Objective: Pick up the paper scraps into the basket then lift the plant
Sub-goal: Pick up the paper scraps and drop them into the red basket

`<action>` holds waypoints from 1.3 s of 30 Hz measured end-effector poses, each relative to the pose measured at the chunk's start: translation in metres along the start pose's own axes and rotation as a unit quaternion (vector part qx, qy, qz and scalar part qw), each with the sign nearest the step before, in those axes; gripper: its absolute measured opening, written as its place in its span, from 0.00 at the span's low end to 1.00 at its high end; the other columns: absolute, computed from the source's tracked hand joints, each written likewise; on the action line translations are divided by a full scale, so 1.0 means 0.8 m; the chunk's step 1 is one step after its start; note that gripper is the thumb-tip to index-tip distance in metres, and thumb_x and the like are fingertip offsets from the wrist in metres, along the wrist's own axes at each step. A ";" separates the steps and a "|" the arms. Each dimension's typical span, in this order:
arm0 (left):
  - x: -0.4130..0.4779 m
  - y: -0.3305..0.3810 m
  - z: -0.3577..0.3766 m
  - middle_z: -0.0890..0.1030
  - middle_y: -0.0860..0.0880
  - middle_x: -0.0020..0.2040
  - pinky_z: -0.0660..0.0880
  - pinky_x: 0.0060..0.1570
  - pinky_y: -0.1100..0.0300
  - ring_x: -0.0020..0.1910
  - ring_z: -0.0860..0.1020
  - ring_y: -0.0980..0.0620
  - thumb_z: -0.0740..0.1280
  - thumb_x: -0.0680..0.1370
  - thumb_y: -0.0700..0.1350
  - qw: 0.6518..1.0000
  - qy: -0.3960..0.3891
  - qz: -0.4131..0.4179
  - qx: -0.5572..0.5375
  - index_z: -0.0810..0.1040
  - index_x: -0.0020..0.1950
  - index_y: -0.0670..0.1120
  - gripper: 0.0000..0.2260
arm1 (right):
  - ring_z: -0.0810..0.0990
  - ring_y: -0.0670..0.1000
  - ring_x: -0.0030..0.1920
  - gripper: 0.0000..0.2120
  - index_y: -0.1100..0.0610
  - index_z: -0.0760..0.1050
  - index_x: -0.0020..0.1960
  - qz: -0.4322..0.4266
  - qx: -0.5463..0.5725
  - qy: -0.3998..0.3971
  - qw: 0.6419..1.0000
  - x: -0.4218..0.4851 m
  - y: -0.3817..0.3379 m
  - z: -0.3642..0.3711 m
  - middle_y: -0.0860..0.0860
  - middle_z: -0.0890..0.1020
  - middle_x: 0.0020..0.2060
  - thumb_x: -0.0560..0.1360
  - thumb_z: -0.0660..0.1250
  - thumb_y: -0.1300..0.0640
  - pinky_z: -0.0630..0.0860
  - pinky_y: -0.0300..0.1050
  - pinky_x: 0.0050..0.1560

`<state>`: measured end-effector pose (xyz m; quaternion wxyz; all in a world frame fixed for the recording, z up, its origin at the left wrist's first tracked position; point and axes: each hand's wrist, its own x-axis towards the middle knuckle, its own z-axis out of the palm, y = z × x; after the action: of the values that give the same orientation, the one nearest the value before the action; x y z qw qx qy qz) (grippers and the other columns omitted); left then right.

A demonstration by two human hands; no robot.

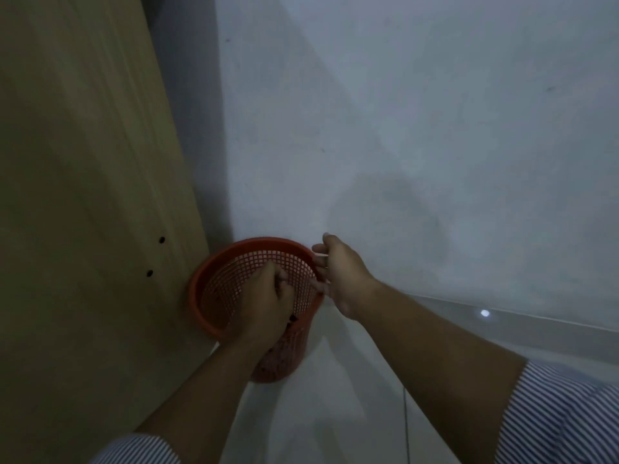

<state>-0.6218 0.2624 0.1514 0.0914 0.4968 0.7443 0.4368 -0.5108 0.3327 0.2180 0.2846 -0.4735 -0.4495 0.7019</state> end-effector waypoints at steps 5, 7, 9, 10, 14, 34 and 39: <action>0.003 0.070 0.005 0.79 0.53 0.37 0.74 0.32 0.56 0.35 0.78 0.55 0.63 0.75 0.43 0.992 -0.065 0.105 -0.020 0.74 0.43 0.51 0.03 | 0.79 0.59 0.58 0.20 0.65 0.75 0.60 -0.042 0.023 0.085 0.995 -0.051 -0.026 -0.055 0.60 0.79 0.54 0.82 0.54 0.51 0.80 0.57 0.58; -0.002 0.113 0.011 0.80 0.53 0.37 0.75 0.33 0.56 0.34 0.78 0.55 0.63 0.75 0.44 0.986 -0.100 0.130 -0.018 0.76 0.46 0.50 0.03 | 0.80 0.58 0.55 0.20 0.65 0.75 0.59 -0.056 0.033 0.132 0.989 -0.083 -0.040 -0.088 0.62 0.80 0.55 0.82 0.53 0.52 0.81 0.56 0.55; -0.012 0.155 0.018 0.80 0.52 0.35 0.75 0.33 0.57 0.33 0.78 0.54 0.64 0.75 0.46 0.980 -0.139 0.143 -0.027 0.76 0.44 0.51 0.02 | 0.80 0.58 0.54 0.19 0.65 0.75 0.59 -0.069 0.035 0.172 0.982 -0.118 -0.051 -0.125 0.62 0.80 0.55 0.82 0.52 0.53 0.80 0.56 0.55; -0.016 0.169 0.022 0.81 0.52 0.35 0.74 0.32 0.58 0.32 0.79 0.54 0.64 0.75 0.46 0.978 -0.153 0.137 -0.040 0.76 0.44 0.51 0.02 | 0.80 0.59 0.55 0.19 0.65 0.75 0.59 -0.073 0.031 0.182 0.980 -0.131 -0.055 -0.138 0.62 0.80 0.54 0.82 0.53 0.53 0.80 0.56 0.56; -0.065 0.246 0.037 0.82 0.50 0.37 0.77 0.37 0.56 0.36 0.82 0.50 0.65 0.76 0.47 0.960 -0.224 0.148 -0.082 0.78 0.47 0.48 0.04 | 0.80 0.59 0.52 0.17 0.64 0.76 0.58 -0.088 0.012 0.237 0.967 -0.230 -0.068 -0.204 0.59 0.78 0.49 0.81 0.56 0.53 0.78 0.54 0.55; -0.498 0.544 0.249 0.80 0.51 0.36 0.69 0.30 0.66 0.29 0.73 0.57 0.64 0.78 0.48 0.740 -0.586 0.322 -0.074 0.74 0.52 0.50 0.05 | 0.76 0.56 0.55 0.14 0.61 0.75 0.56 0.047 0.042 0.536 0.842 -0.670 0.190 -0.580 0.56 0.78 0.55 0.81 0.56 0.53 0.73 0.50 0.62; -0.575 0.549 0.332 0.79 0.52 0.37 0.70 0.31 0.66 0.29 0.73 0.57 0.64 0.79 0.48 0.695 -0.643 0.320 -0.038 0.74 0.54 0.49 0.06 | 0.76 0.55 0.54 0.14 0.58 0.78 0.57 0.098 0.000 0.577 0.811 -0.704 0.293 -0.643 0.54 0.80 0.54 0.80 0.59 0.53 0.70 0.45 0.56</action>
<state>0.0444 0.0892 0.1803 0.4210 0.8609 0.2827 0.0417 0.1883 -0.0476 0.1609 0.4214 -0.8331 -0.1542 0.3234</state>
